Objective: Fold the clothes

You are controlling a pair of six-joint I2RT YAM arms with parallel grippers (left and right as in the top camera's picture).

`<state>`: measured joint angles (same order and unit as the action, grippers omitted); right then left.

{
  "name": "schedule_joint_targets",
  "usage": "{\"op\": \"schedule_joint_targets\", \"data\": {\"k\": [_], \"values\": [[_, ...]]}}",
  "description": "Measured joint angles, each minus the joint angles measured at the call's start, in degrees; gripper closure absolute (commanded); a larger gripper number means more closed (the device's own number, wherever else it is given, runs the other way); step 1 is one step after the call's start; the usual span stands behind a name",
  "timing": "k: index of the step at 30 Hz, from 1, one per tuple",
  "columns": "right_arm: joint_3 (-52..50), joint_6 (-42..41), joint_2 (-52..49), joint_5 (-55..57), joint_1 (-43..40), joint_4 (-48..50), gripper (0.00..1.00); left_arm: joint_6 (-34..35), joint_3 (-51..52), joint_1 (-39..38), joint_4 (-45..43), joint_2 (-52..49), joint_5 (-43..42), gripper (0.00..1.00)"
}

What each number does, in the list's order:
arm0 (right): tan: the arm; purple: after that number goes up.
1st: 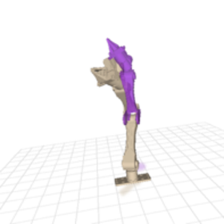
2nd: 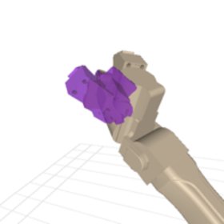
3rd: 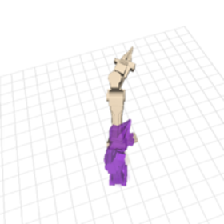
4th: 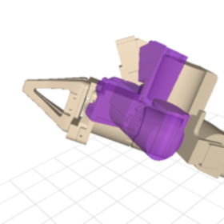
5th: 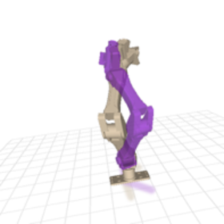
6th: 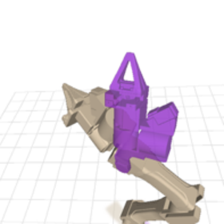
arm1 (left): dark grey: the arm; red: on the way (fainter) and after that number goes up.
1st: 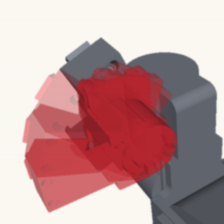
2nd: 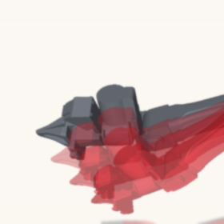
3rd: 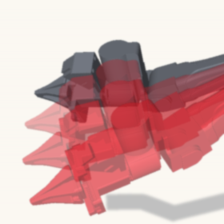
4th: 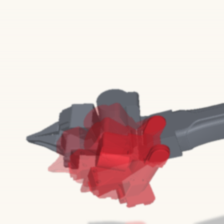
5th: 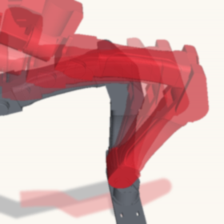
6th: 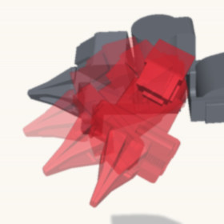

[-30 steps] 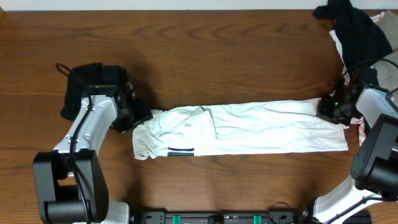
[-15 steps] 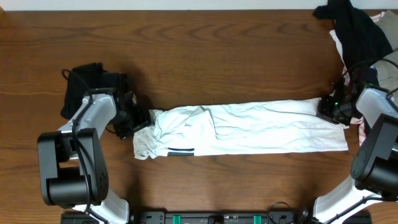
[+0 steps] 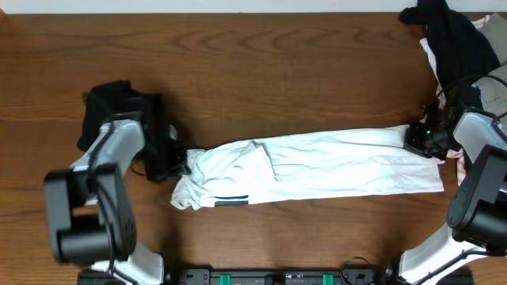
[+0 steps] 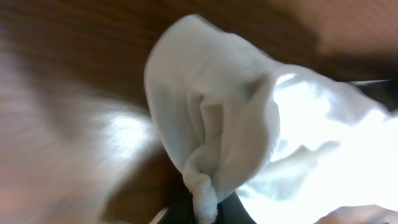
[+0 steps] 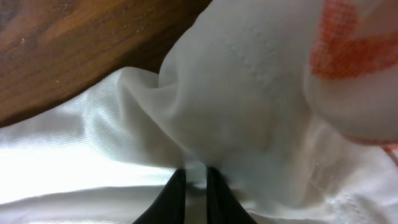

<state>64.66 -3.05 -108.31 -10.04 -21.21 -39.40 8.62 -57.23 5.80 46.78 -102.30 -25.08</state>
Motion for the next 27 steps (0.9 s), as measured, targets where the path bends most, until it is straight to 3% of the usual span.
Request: {"op": "schedule_joint_targets", "data": {"k": [9,17,27], "values": [[0.0,-0.2,0.0,-3.4,0.0,-0.5,0.77,-0.2,-1.6,8.4,1.9,13.5,1.0,0.94],[0.1,-0.4,0.0,-7.1,0.0,-0.9,0.65,-0.3,-1.7,10.2,2.2,14.1,2.7,0.94],[3.4,-0.5,-0.1,-7.5,-0.4,-1.9,0.6,-1.0,-2.1,10.9,2.1,14.1,5.6,0.94]]}}
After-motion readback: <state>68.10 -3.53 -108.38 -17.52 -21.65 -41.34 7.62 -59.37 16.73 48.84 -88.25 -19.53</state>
